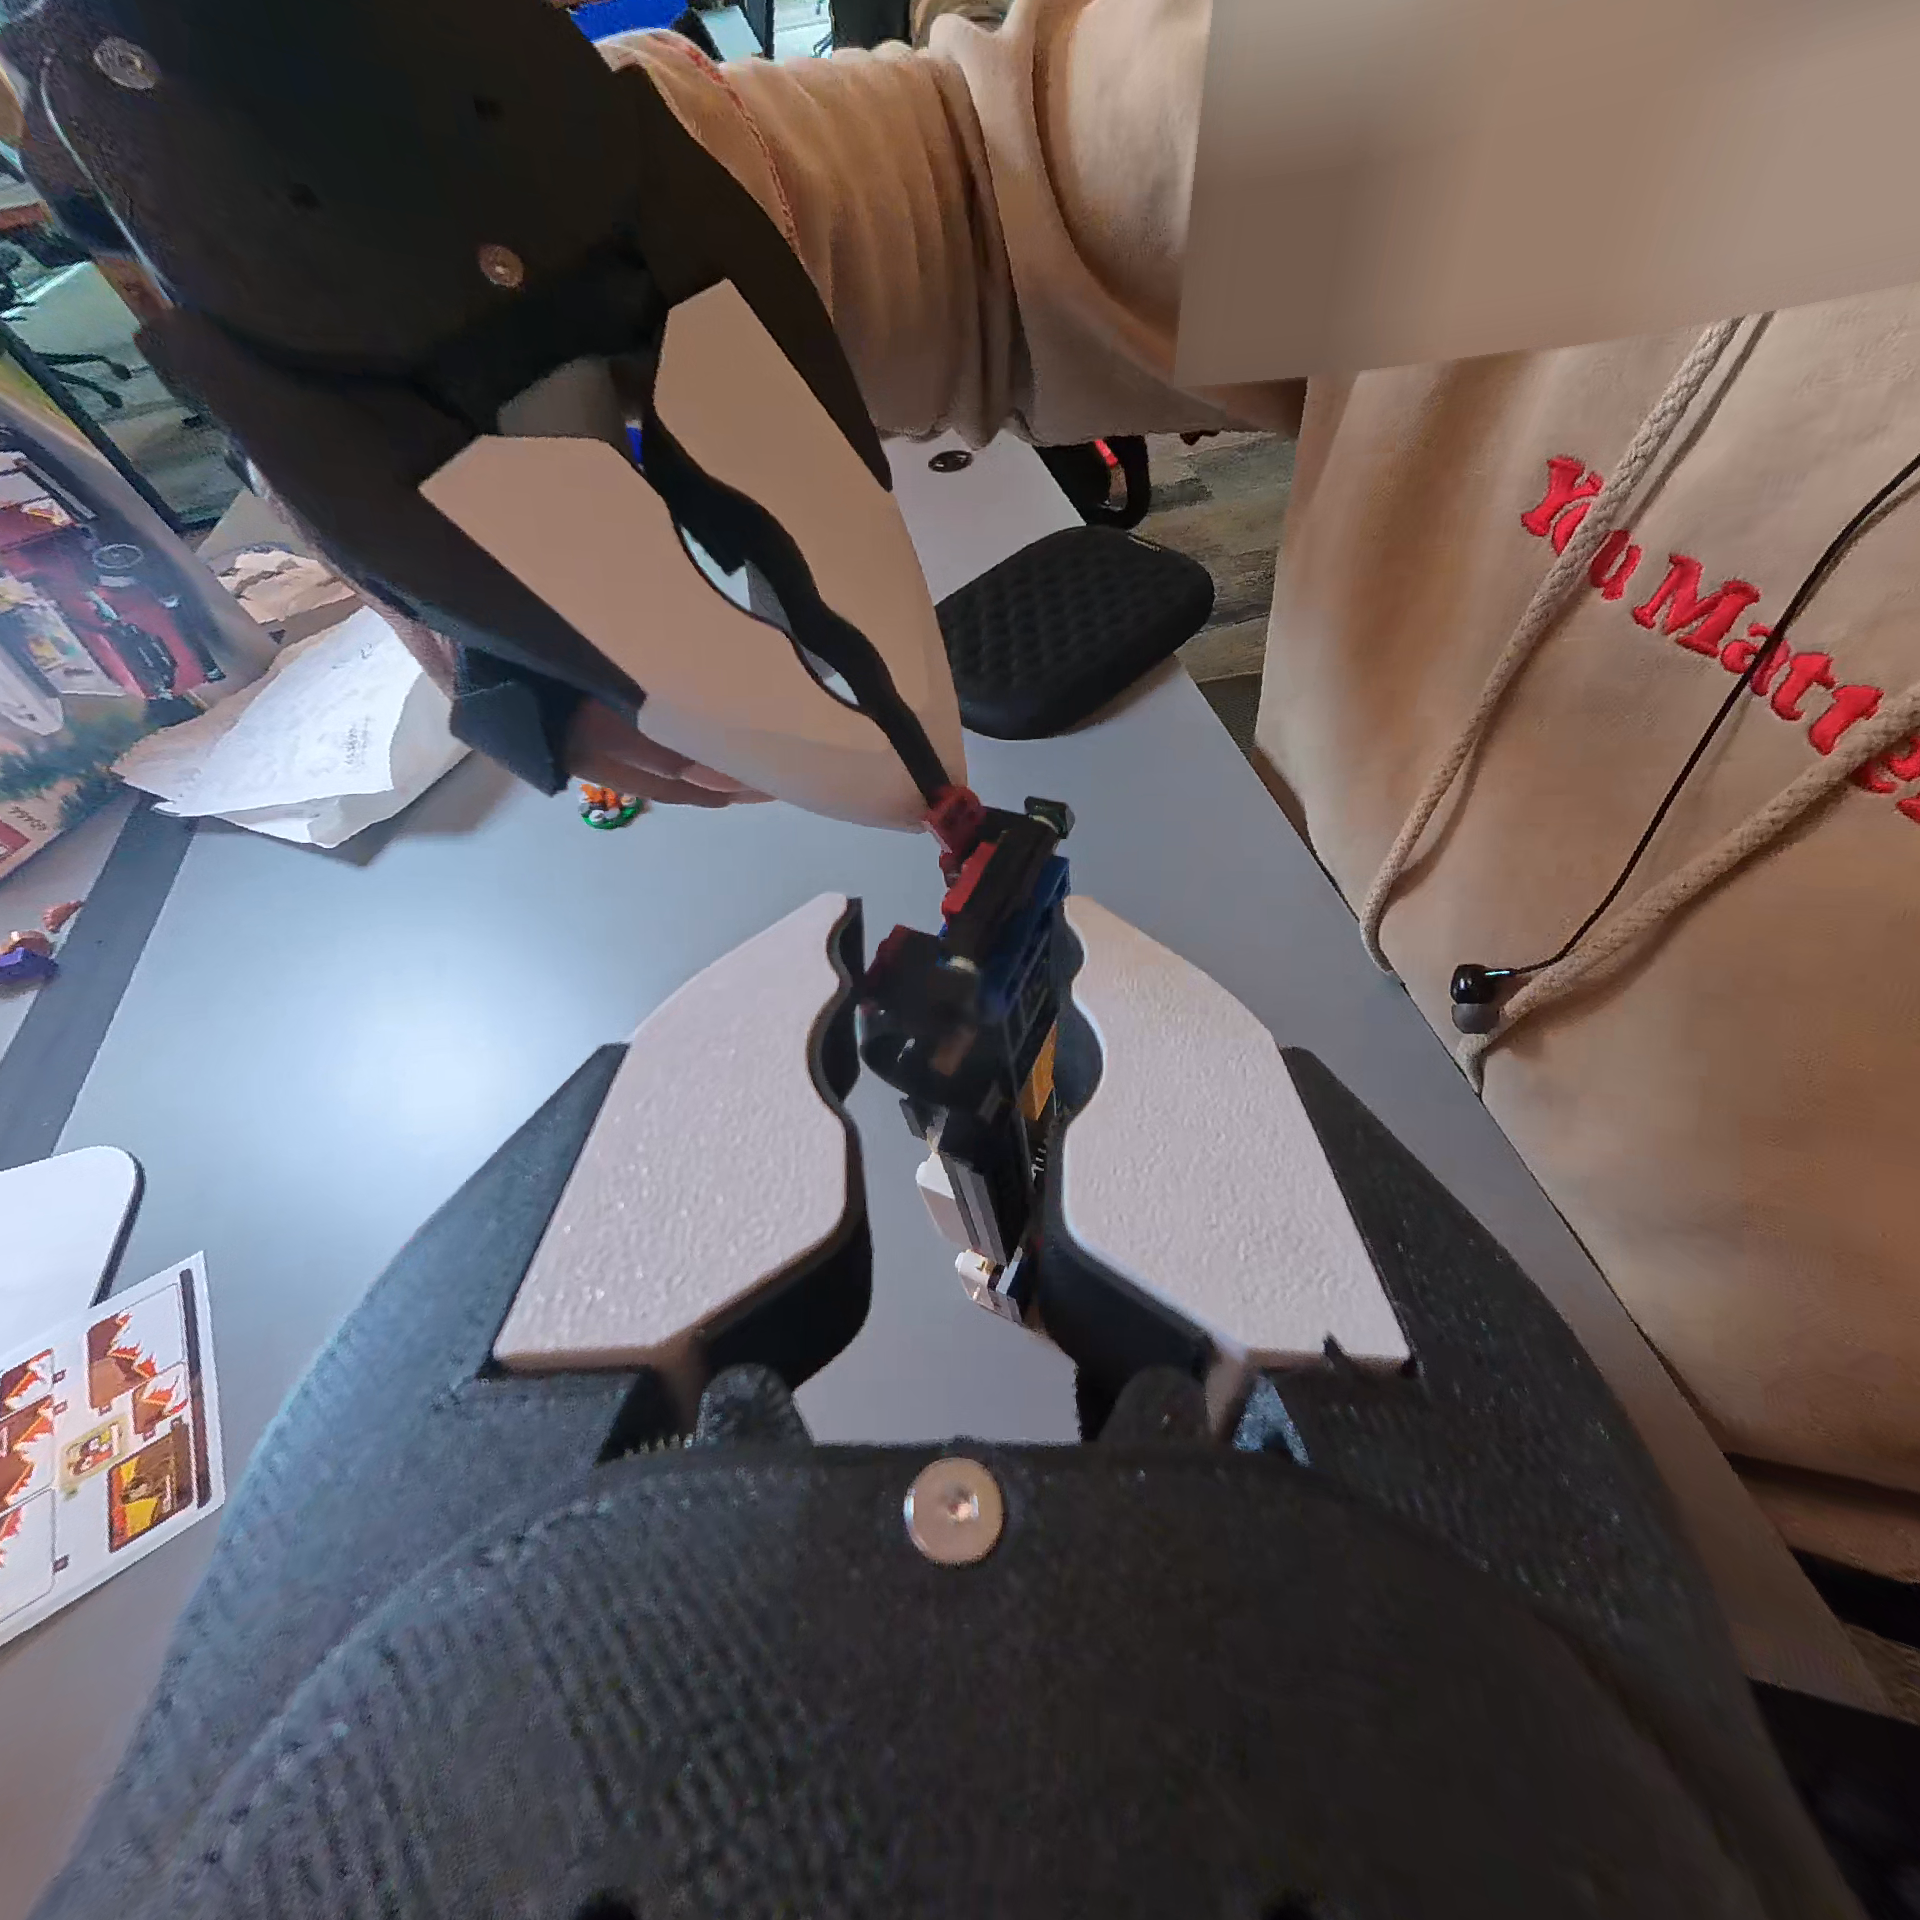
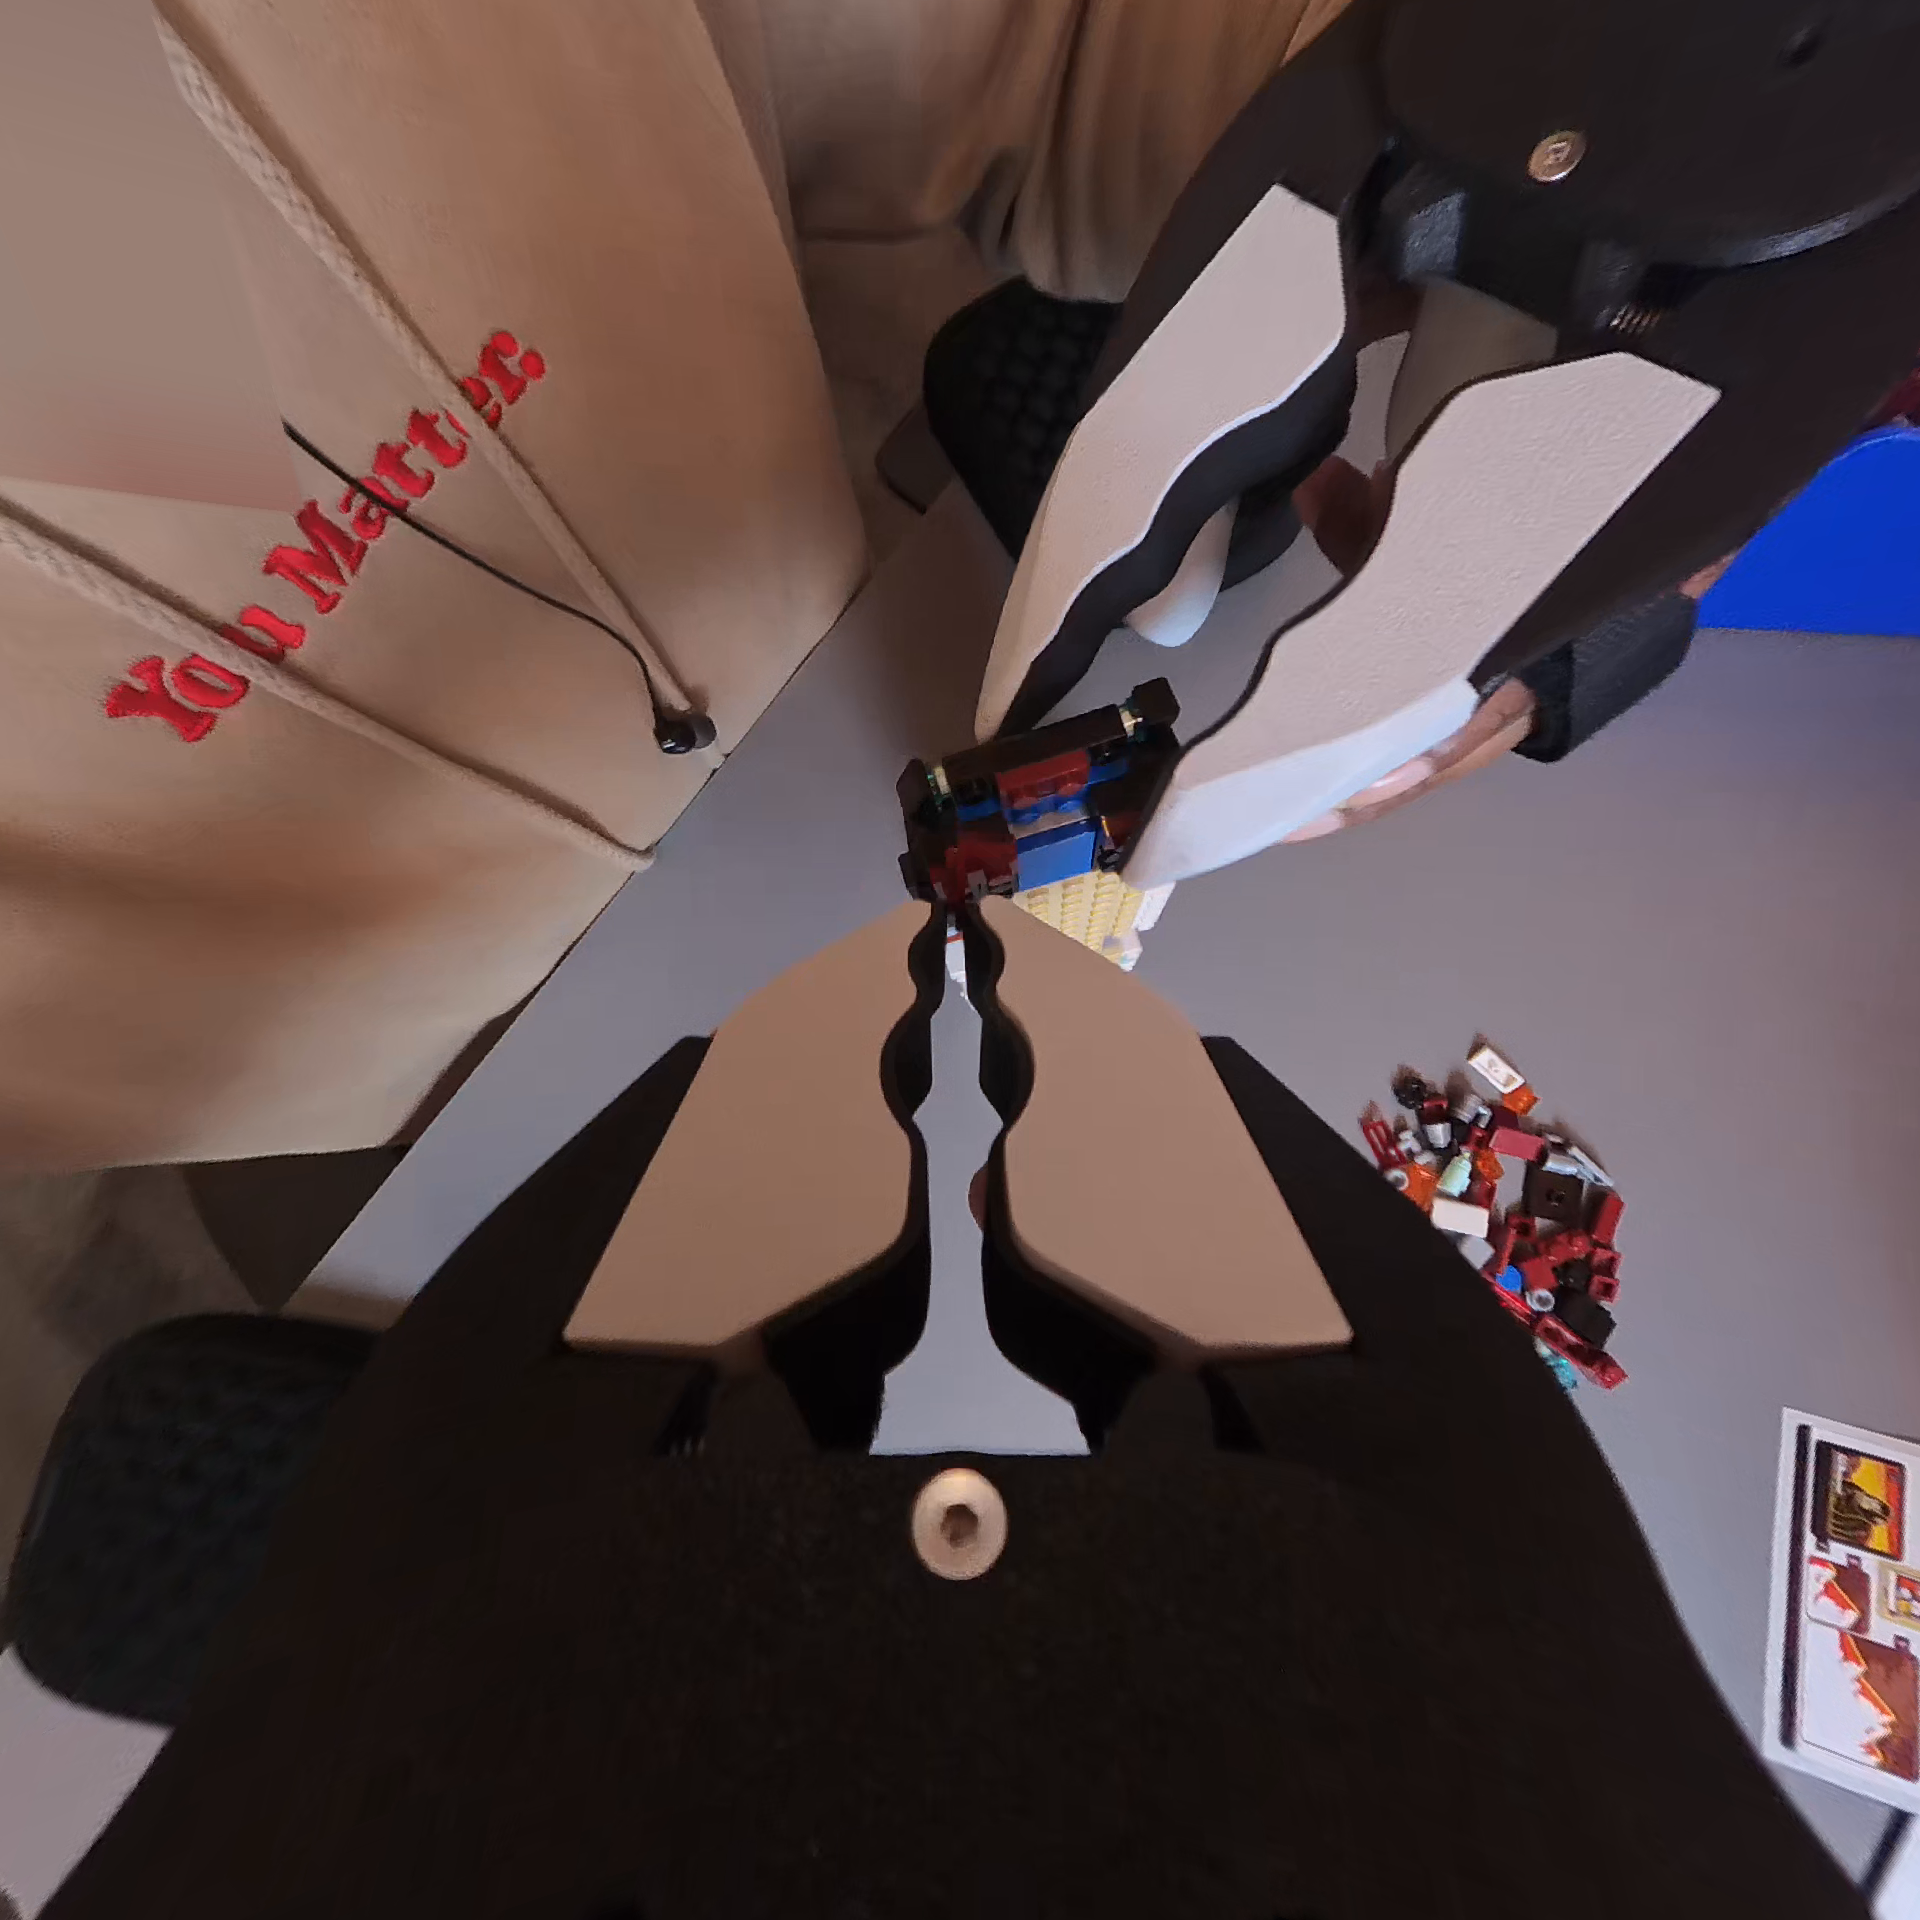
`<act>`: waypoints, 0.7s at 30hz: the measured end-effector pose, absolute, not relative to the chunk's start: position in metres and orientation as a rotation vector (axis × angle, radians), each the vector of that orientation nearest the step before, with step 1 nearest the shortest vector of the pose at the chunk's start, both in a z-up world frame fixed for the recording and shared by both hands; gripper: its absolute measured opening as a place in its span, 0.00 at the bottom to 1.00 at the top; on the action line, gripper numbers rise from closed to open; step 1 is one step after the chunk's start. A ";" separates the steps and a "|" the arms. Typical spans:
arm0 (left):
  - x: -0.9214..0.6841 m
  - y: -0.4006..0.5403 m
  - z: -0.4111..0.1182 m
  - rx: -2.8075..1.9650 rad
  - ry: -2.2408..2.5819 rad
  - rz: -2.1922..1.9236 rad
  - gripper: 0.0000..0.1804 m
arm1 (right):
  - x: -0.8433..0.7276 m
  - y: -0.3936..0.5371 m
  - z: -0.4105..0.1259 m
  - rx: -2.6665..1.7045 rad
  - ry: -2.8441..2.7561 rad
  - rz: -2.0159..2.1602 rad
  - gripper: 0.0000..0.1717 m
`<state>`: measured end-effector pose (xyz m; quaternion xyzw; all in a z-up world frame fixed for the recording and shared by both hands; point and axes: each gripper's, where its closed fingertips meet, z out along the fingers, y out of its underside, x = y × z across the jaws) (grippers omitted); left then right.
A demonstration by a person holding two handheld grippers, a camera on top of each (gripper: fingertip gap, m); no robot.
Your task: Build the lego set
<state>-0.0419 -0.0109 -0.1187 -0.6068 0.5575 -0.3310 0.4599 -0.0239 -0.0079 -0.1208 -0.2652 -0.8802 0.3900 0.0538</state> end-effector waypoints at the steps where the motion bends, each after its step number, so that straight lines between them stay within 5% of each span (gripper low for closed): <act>1: -0.041 -0.011 -0.119 -1.495 1.367 -0.808 0.19 | -0.024 -0.009 -0.120 -0.804 -2.693 1.180 0.02; 21: -0.036 -0.013 -0.111 -1.442 1.249 -0.795 0.20 | -0.022 -0.017 -0.119 -0.914 -2.901 0.860 0.02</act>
